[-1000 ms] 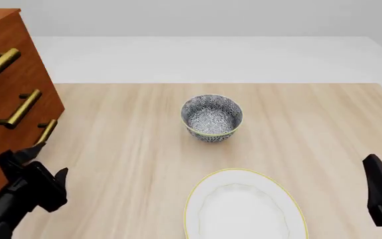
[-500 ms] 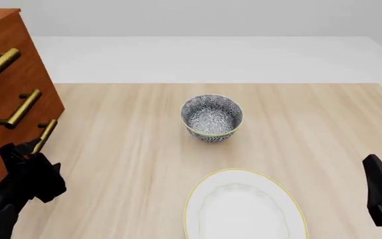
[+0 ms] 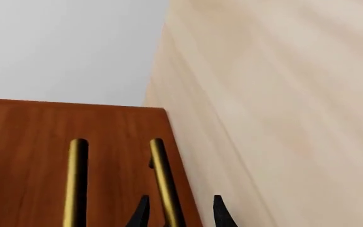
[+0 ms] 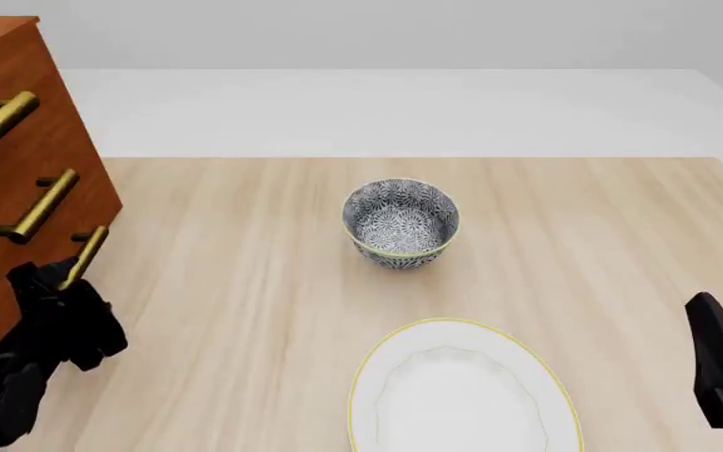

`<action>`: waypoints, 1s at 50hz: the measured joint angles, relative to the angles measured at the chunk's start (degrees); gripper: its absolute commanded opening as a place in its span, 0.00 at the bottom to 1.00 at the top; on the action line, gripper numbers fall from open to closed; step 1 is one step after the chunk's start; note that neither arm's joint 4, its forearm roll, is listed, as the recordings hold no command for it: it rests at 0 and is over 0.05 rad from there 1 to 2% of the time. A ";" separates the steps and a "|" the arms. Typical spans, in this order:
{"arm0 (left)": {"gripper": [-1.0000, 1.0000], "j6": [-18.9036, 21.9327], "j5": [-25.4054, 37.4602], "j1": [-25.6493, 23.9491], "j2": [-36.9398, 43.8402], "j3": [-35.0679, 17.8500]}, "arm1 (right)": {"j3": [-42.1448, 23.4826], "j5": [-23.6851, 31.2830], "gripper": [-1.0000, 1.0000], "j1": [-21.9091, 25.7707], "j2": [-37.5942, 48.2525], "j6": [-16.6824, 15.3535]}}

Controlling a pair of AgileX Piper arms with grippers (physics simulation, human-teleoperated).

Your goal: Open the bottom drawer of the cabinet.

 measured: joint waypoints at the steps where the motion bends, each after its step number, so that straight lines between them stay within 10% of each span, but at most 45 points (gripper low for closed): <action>1: 1.00 0.12 0.00 0.13 0.24 -0.19 | 0.01 -0.02 1.00 0.01 0.00 0.01; 46: 1.00 -2.88 -0.02 4.81 3.73 -3.05 | 0.00 -0.07 1.00 0.05 0.03 0.22; 47: 0.00 -2.89 -0.02 4.83 3.73 -3.05 | -0.07 -0.01 1.00 0.06 0.04 0.22; 50: 0.00 -1.62 -0.03 5.07 3.20 -3.40 | -0.28 0.12 1.00 0.06 0.12 0.22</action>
